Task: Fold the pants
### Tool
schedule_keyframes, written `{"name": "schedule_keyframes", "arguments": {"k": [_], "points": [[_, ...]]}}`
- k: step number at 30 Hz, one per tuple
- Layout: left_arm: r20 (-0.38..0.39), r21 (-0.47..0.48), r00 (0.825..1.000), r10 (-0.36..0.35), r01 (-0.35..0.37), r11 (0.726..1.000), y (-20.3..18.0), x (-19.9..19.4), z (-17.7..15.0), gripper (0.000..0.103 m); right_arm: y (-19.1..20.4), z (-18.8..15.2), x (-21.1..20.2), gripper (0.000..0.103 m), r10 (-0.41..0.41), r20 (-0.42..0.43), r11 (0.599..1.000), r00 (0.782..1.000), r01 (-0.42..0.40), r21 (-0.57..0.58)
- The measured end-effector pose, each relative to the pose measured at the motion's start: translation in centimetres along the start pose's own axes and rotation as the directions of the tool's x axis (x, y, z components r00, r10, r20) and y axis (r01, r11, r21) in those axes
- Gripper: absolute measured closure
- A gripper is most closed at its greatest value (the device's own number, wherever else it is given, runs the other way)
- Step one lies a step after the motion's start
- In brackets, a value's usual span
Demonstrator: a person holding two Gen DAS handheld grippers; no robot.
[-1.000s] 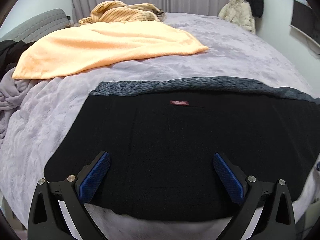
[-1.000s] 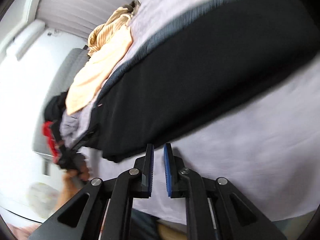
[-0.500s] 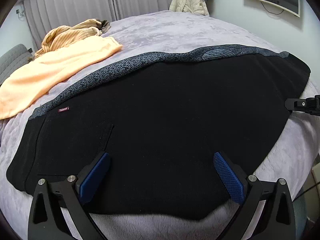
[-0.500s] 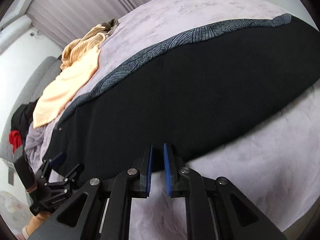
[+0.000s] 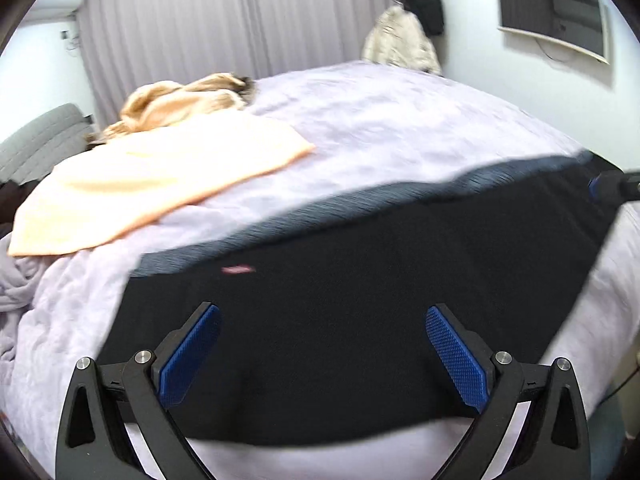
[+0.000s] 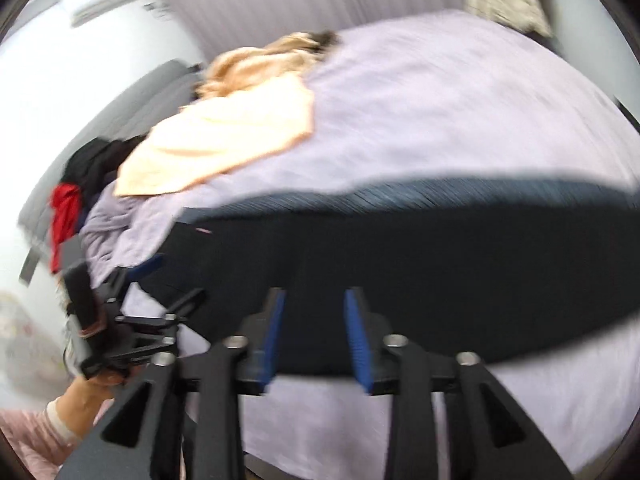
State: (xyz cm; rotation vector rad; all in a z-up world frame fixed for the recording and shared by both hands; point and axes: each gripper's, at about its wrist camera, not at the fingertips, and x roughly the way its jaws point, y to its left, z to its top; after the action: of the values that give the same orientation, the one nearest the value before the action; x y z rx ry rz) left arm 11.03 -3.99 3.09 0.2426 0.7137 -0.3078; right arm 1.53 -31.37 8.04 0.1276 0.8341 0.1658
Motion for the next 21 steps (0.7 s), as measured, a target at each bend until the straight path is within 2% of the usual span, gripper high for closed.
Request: {"name": "schedule_keyframes", "arguments": {"k": [2,4,6,7,9,12,13,15,17,21], "points": [[-0.023,-0.082,0.999,0.028,-0.03,0.996,3.2,1.1,0.3,0.0,3.9,2.9,1.8,0.052,0.056,-0.017,0.992,0.998,-0.058,-0.109],[-0.06,-0.183,0.998,0.01,-0.021,0.983,6.3,2.1,-0.8,0.0,7.9,5.4,4.5,0.052,0.083,-0.062,0.971,0.995,-0.095,-0.22],[-0.13,-0.274,0.991,-0.018,-0.019,0.962,8.8,3.8,-2.8,0.0,11.8,7.0,7.7,0.052,0.098,-0.135,0.931,0.986,-0.139,-0.338],[-0.156,-0.295,0.987,-0.032,-0.016,0.955,9.2,4.4,-3.8,0.0,13.5,7.9,10.0,0.052,0.121,-0.189,0.917,0.975,-0.183,-0.355],[-0.078,-0.257,0.997,-0.02,0.0,0.966,9.1,3.9,-5.5,0.0,16.7,10.2,15.1,0.052,0.159,-0.272,0.901,0.949,-0.253,-0.354],[-0.034,-0.23,0.999,0.027,-0.034,0.972,8.5,3.8,-6.1,0.0,20.8,13.2,22.1,0.052,0.199,-0.384,0.863,0.902,-0.347,-0.368],[-0.026,-0.242,1.0,0.016,-0.022,0.97,9.0,4.2,-5.8,0.0,21.9,13.6,24.8,0.052,0.19,-0.431,0.856,0.882,-0.363,-0.367],[-0.004,-0.261,1.0,-0.008,0.006,0.965,9.5,4.3,-5.9,0.0,22.8,13.9,29.7,0.052,0.14,-0.494,0.858,0.858,-0.354,-0.371],[0.019,-0.26,1.0,-0.005,0.01,0.965,9.3,3.7,-6.2,0.0,22.7,13.3,33.4,0.052,0.125,-0.549,0.854,0.826,-0.371,-0.364],[0.047,-0.261,0.999,-0.001,0.014,0.965,9.0,3.0,-6.5,0.0,23.0,13.6,37.0,0.052,0.12,-0.619,0.851,0.776,-0.401,-0.338]]}}
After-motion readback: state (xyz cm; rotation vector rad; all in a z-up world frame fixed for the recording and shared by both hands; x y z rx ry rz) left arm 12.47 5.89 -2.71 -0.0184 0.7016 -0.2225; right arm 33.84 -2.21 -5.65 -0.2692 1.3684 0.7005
